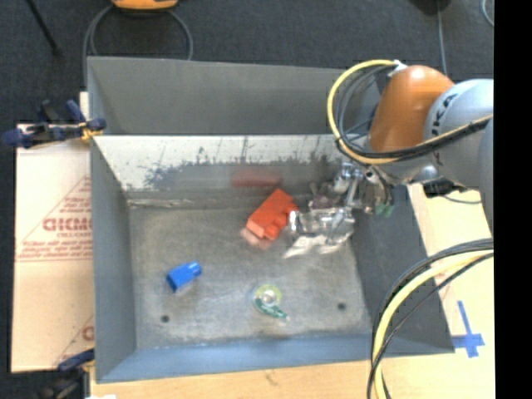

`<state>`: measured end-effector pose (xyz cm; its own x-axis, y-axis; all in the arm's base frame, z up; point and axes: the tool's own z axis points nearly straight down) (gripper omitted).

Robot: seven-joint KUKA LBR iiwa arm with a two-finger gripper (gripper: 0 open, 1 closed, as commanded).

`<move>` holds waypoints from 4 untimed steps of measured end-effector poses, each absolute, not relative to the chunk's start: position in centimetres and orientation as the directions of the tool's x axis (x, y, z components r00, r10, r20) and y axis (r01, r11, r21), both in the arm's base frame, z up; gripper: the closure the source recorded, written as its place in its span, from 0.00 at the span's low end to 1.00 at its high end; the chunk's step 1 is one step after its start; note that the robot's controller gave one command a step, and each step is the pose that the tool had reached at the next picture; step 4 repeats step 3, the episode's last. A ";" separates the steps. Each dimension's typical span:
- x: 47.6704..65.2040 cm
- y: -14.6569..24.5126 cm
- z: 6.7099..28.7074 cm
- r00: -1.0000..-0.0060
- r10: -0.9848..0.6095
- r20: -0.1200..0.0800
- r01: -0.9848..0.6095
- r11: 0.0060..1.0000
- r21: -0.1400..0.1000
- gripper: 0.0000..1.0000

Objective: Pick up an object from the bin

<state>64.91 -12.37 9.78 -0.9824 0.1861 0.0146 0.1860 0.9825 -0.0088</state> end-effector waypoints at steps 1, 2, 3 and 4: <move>64.8 -12.7 13.7 -0.983 0.186 0.005 0.186 0.983 -0.006 1.00; 64.8 -12.8 13.9 -0.982 0.188 -0.001 0.188 0.982 -0.002 1.00; 64.8 -12.9 16.8 -0.982 0.189 -0.004 0.189 0.982 -0.002 1.00; 64.8 -12.9 16.8 -0.982 0.189 -0.004 0.189 0.982 -0.002 1.00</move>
Offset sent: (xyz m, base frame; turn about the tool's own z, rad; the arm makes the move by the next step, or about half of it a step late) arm -0.0001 0.0000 0.0388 -0.0001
